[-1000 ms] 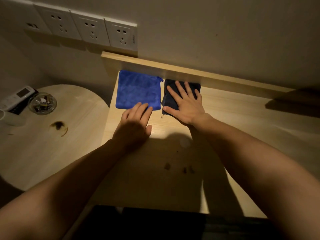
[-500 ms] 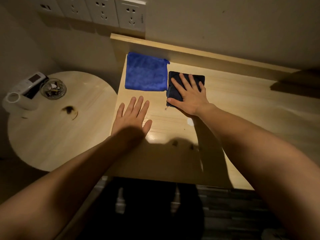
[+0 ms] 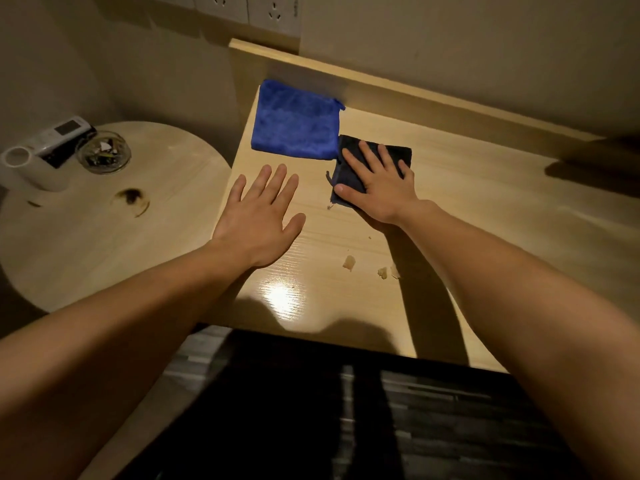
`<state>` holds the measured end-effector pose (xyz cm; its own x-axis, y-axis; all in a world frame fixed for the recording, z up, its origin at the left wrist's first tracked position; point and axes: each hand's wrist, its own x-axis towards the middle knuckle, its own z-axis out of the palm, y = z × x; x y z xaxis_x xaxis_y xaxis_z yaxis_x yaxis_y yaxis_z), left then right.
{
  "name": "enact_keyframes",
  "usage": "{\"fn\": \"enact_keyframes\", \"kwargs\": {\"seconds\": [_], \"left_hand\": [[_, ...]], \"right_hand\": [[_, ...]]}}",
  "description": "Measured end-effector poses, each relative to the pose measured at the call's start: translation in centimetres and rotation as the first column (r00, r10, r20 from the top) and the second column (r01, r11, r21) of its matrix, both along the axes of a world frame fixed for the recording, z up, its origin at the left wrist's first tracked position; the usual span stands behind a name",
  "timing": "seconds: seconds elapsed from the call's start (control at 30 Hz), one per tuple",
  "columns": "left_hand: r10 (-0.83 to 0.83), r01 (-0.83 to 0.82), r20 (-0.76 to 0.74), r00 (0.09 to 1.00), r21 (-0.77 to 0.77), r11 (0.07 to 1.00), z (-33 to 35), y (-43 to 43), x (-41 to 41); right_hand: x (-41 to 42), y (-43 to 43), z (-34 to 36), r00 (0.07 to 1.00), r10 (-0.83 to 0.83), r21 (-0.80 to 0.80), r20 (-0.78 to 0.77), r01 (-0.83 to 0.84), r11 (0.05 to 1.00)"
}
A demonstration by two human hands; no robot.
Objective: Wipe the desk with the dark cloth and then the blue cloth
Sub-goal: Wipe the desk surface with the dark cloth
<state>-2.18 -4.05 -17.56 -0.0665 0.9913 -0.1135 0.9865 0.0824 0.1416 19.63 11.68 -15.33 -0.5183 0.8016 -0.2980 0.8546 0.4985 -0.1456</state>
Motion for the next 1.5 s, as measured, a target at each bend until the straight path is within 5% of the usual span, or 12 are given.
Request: {"fn": "enact_keyframes", "kwargs": {"seconds": [1.03, 1.33, 1.5], "left_hand": [[-0.004, 0.005, 0.041, 0.999, -0.038, 0.999, -0.2, 0.2, 0.0], [0.042, -0.029, 0.203, 0.978, -0.068, 0.997, 1.1, -1.3, 5.7], [0.129, -0.109, 0.226, 0.966, -0.098, 0.989, 1.1, 0.2, 7.9]], "right_hand": [[1.9, -17.8, 0.2, 0.997, 0.072, -0.061, -0.042, -0.075, 0.995], [4.7, -23.9, 0.2, 0.986, 0.136, 0.010, -0.091, -0.136, 0.991], [6.1, -26.3, 0.2, 0.979, 0.156, -0.083, -0.133, -0.168, 0.982]]}}
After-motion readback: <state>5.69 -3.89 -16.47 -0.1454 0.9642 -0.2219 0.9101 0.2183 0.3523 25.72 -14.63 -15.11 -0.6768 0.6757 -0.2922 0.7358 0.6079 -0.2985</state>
